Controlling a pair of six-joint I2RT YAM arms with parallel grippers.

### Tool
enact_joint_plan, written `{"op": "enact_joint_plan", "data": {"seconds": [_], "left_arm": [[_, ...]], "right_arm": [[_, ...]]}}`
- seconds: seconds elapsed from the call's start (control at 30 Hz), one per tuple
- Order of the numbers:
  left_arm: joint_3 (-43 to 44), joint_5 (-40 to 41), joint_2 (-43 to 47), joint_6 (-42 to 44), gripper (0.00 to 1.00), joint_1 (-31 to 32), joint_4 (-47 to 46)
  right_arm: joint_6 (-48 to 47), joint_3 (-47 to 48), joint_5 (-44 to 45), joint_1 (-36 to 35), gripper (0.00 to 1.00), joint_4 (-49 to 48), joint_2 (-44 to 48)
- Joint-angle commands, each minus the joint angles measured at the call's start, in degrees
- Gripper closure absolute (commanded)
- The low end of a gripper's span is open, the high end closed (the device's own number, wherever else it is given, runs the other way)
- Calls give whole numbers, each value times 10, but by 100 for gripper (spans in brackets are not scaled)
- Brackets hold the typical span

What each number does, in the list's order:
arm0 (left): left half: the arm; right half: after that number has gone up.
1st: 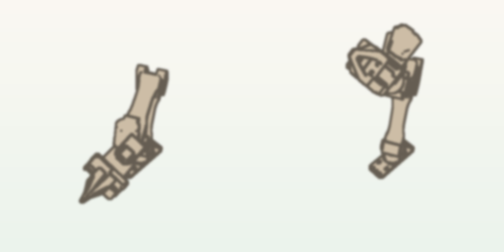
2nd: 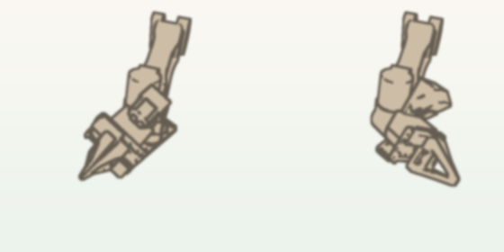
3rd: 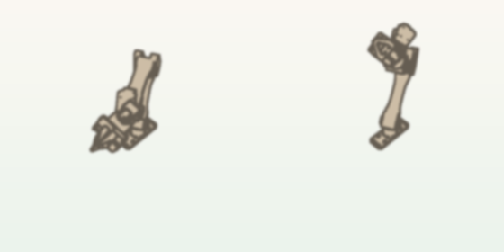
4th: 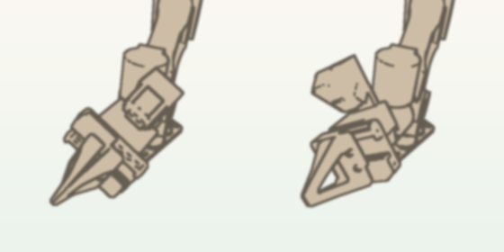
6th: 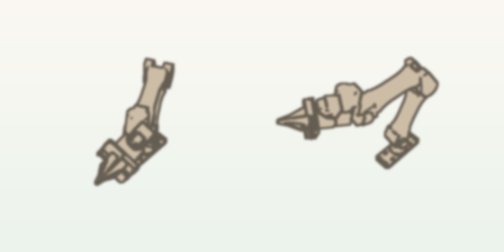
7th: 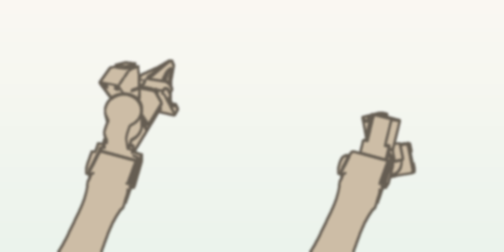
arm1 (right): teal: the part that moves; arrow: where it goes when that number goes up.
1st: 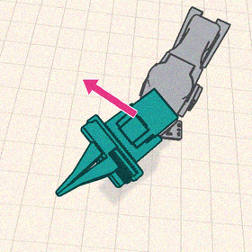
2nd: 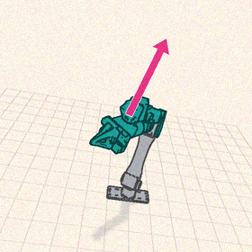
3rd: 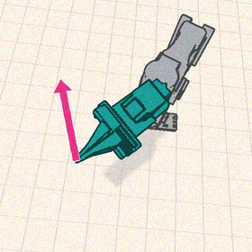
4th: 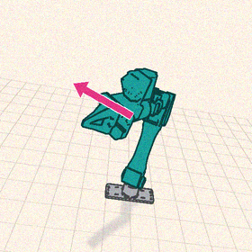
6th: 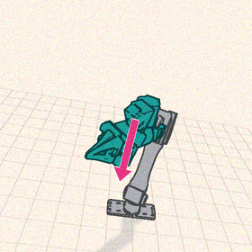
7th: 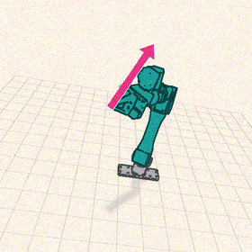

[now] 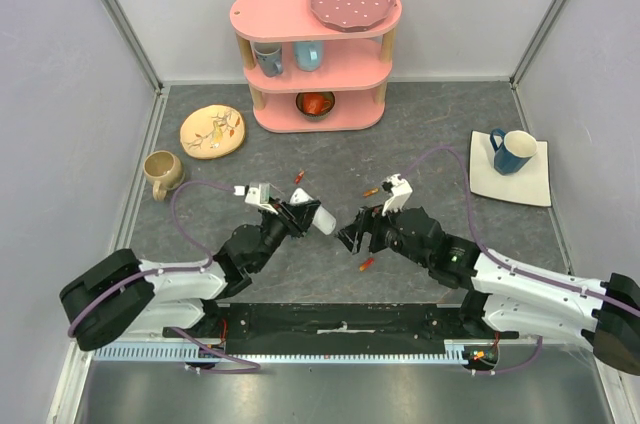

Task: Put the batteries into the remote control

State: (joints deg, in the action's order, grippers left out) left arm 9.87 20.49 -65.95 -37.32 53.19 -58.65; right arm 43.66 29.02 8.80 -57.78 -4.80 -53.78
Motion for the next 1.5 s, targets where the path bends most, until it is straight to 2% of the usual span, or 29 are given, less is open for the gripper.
{"op": "enact_joint_plan", "data": {"seconds": [0.0,0.1,0.3,0.47,0.57,0.67,0.87,1.0,1.33,1.47], "left_arm": [[-7,43,-29,47,98,2,-130],[-13,52,-51,50,98,2,-149],[-22,64,-117,62,98,3,-218],[-28,64,-161,66,98,4,-284],[-25,57,-170,66,98,4,-284],[-27,49,-168,62,98,4,-284],[-31,35,-161,53,98,5,-284],[-29,30,-167,53,98,5,-289],[-37,28,-216,51,98,6,-348],[-40,31,-227,48,98,6,-366]], "right_arm": [[109,-41,67,13,10,-93,24],[134,-72,57,28,15,-129,14],[195,-142,-1,64,42,-282,-40],[187,-136,-28,68,44,-328,-90],[181,-130,-50,70,44,-347,-121],[182,-129,-74,74,47,-376,-155],[210,-134,-124,81,50,-476,-239],[225,-134,-135,82,50,-535,-277],[230,-131,-131,83,50,-569,-337],[245,-136,-137,84,50,-619,-374]]}}
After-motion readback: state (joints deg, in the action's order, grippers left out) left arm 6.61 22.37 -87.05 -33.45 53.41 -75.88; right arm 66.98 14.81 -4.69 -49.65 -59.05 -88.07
